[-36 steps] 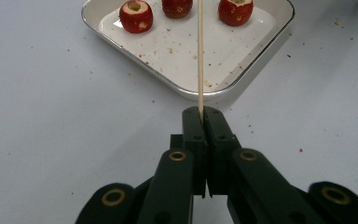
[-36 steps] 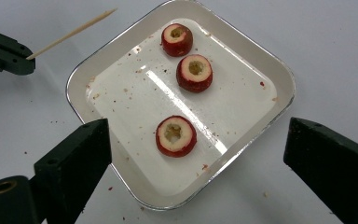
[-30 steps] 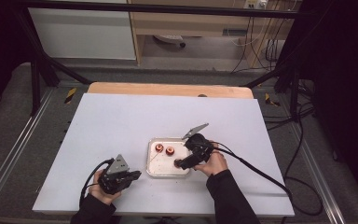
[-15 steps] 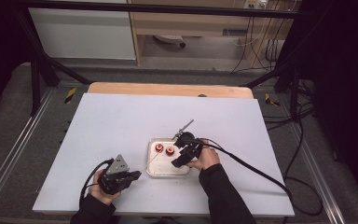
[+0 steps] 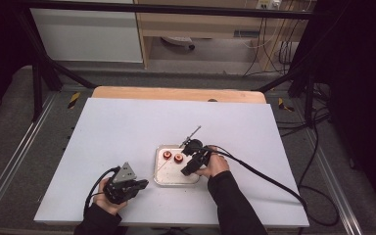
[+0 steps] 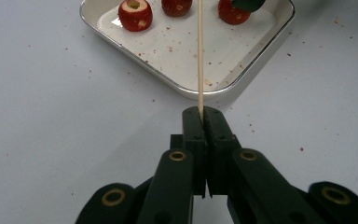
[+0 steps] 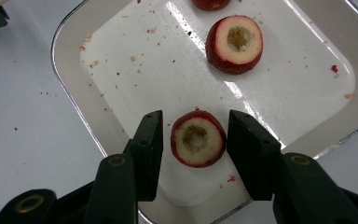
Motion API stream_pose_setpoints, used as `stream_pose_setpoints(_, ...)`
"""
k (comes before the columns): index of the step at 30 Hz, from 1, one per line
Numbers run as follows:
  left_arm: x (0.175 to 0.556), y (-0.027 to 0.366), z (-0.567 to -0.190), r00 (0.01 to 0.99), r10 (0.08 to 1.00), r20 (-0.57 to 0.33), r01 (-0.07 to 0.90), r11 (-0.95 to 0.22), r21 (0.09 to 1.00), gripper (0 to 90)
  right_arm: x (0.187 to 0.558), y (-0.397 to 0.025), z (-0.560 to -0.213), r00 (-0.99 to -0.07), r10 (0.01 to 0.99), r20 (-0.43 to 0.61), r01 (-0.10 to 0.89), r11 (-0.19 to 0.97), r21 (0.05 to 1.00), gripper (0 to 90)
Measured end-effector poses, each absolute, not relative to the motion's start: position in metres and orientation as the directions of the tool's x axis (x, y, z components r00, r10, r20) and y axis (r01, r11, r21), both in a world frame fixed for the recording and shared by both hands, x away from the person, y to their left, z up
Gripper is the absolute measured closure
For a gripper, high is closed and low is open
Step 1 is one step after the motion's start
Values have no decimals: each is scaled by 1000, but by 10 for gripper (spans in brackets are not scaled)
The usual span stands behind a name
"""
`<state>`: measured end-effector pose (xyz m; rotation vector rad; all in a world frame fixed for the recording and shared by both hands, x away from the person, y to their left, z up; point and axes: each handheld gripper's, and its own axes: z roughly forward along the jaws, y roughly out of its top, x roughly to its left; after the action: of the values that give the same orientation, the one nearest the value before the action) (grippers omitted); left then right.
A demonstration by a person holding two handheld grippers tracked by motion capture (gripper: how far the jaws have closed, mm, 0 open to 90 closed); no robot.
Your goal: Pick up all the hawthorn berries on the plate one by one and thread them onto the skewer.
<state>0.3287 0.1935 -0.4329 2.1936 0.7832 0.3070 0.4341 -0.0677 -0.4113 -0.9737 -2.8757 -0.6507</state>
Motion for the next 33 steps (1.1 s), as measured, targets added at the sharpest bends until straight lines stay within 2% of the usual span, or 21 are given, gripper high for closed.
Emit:
stream_pose_setpoints(15, 329, 194, -432, 783, 621, -28, 433, -514, 741, 887, 435, -67, -414, -790, 587, 176, 607, 713, 350, 609)
stream_pose_setpoints(24, 327, 193, -431, 778, 628, -26, 430, -502, 750, 887, 432, -77, -395, -766, 608, 207, 629, 644, 435, 611)
stream_pose_setpoints(33, 326, 192, -430, 765, 643, -24, 430, -484, 762, 887, 423, -91, -377, -729, 639, 248, 636, 497, 589, 612)
